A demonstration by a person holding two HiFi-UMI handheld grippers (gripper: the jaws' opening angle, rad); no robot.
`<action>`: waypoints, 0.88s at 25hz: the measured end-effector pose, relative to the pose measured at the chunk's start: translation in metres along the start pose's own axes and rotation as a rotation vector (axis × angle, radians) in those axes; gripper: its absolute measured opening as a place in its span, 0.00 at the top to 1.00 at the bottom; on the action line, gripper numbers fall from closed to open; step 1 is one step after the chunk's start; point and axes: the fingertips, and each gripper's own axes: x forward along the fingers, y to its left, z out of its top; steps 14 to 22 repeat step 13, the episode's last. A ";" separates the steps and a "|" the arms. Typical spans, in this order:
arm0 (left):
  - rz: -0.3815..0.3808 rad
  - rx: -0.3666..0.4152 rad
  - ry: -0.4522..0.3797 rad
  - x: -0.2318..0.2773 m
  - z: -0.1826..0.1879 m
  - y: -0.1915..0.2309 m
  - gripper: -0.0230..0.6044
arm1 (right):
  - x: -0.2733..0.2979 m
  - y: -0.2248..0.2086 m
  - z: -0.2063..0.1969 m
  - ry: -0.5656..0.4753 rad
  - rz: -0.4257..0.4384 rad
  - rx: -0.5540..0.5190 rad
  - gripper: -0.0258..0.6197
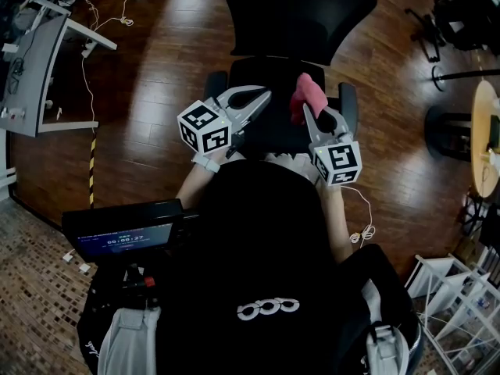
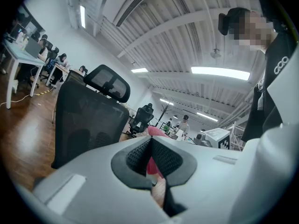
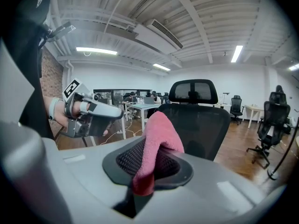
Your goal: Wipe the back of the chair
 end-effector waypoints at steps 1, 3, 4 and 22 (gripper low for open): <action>0.000 -0.002 0.001 0.000 0.000 0.000 0.98 | 0.000 0.001 0.000 0.002 0.001 0.000 0.90; 0.000 -0.005 0.002 -0.001 -0.001 0.000 0.98 | 0.000 0.002 -0.001 0.004 0.004 0.001 0.90; 0.000 -0.007 0.003 -0.001 -0.002 0.000 0.98 | 0.000 0.003 -0.002 0.004 0.005 0.003 0.90; -0.002 -0.015 0.014 0.001 -0.005 -0.002 0.98 | -0.002 0.004 -0.004 0.016 0.010 0.009 0.90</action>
